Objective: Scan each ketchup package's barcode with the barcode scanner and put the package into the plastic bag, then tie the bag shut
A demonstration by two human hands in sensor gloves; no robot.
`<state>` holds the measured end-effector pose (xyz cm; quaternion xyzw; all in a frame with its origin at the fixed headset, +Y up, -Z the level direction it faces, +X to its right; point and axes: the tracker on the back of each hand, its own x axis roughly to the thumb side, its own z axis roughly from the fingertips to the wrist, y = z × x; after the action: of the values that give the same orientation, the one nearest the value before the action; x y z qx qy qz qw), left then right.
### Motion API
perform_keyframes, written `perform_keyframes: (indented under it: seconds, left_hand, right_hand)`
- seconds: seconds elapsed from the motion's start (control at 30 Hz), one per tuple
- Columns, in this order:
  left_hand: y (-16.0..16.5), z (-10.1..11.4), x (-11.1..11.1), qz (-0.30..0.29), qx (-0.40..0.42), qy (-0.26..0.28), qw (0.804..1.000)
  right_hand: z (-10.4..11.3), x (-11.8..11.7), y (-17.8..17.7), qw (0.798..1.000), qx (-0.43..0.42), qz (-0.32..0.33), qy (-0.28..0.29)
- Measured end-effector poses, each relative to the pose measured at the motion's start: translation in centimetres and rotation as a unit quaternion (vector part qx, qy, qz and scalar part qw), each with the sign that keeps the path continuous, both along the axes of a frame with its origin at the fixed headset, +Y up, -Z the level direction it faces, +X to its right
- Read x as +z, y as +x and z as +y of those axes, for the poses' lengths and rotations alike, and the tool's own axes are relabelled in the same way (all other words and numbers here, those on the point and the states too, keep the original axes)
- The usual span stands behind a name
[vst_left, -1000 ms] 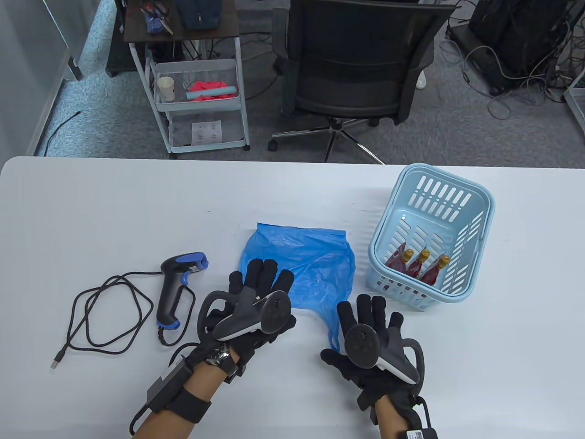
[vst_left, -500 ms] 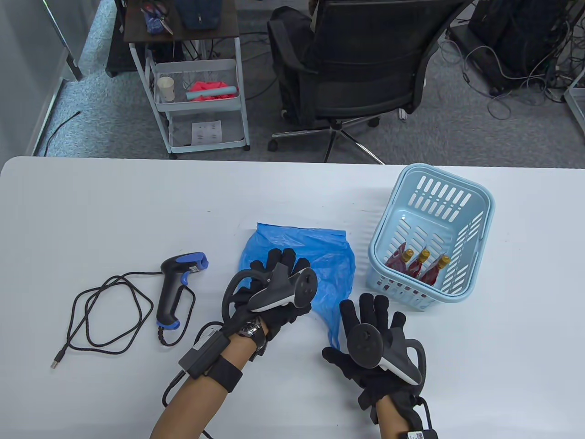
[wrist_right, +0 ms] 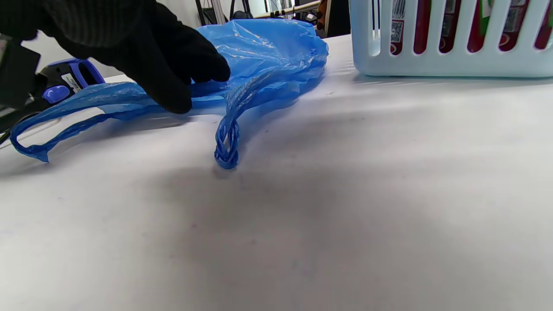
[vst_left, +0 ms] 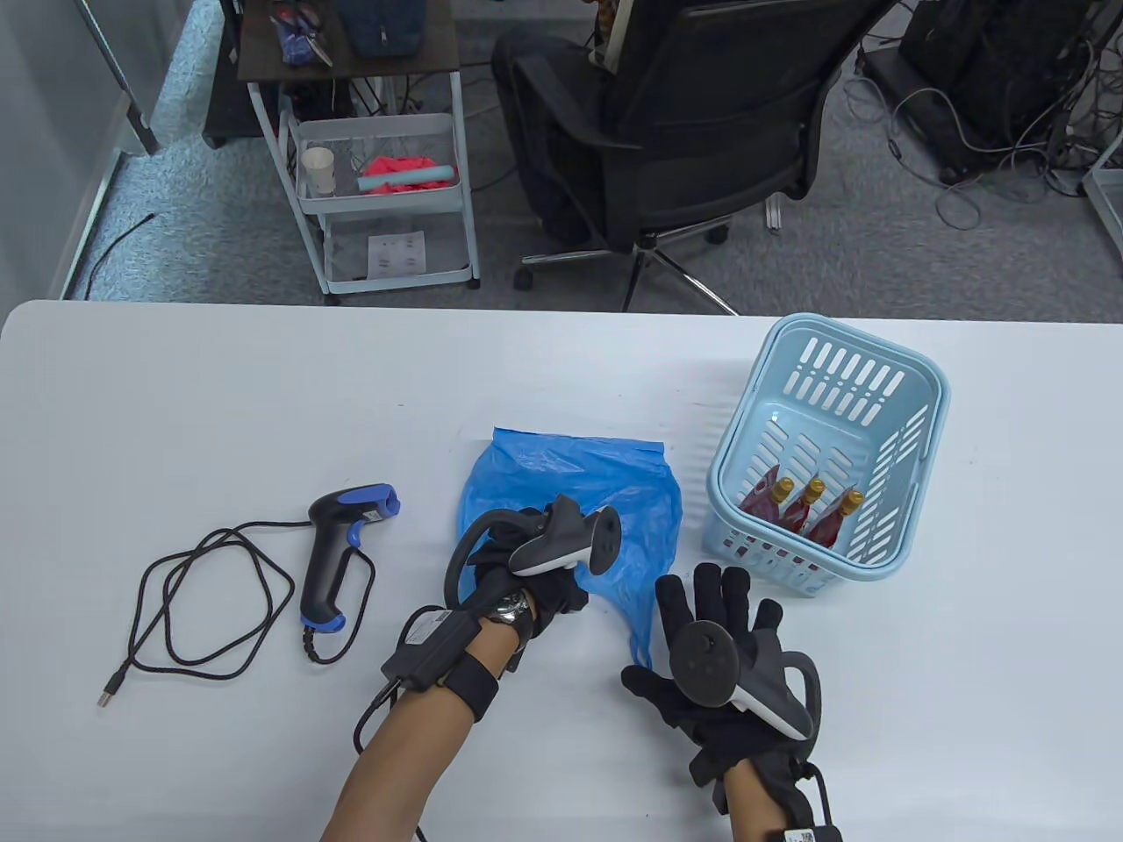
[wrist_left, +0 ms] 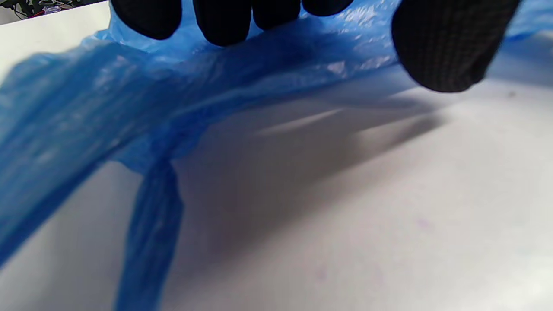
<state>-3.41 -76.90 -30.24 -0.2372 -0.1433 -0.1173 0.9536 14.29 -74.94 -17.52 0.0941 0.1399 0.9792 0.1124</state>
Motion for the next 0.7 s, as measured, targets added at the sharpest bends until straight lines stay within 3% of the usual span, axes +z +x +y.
perform_keyframes:
  seconds: [0.37,0.7]
  left_hand:
    - [-0.1,-0.6,-1.7,0.040,0.033,-0.004,0.999]
    - [0.1,-0.5,-3.2,0.044,0.034,0.039,0.998]
  right_hand:
    - [0.4,0.2,0.0,1.000,-0.009,0.000,0.004]
    - [0.5,0.1,0.1,1.000,-0.012,-0.002,0.003]
